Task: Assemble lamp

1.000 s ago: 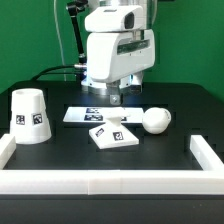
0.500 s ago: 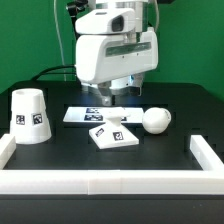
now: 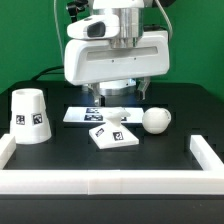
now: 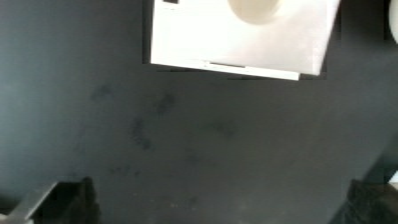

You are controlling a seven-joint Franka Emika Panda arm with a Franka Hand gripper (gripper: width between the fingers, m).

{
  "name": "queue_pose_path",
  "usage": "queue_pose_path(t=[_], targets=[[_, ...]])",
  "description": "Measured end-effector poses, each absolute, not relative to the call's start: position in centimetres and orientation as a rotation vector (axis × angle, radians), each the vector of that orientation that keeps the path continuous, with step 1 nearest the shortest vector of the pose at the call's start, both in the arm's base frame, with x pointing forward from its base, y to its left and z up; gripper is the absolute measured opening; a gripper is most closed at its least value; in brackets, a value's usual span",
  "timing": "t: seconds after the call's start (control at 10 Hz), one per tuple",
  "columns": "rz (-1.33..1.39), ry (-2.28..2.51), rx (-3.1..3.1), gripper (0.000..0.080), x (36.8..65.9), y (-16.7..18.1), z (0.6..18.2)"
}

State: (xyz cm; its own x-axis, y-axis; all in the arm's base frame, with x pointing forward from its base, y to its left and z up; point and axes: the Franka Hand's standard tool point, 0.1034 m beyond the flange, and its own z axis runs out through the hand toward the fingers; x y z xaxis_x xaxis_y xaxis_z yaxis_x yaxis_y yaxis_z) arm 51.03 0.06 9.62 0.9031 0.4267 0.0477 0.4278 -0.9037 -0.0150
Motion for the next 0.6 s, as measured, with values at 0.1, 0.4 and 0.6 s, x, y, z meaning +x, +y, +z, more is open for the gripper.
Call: queue_pose_path(t=[0.1,0.4,0.6], targets=[[-0.058,-0.707,-3.036,0.0699,50.6,-0.5,9.5],[-0.024,-0.749,-3.017,0.0699,47.7,-1.4,8.4],[-0.013,-0.719,-3.02,0.0699,46.9,-1.2,7.9]])
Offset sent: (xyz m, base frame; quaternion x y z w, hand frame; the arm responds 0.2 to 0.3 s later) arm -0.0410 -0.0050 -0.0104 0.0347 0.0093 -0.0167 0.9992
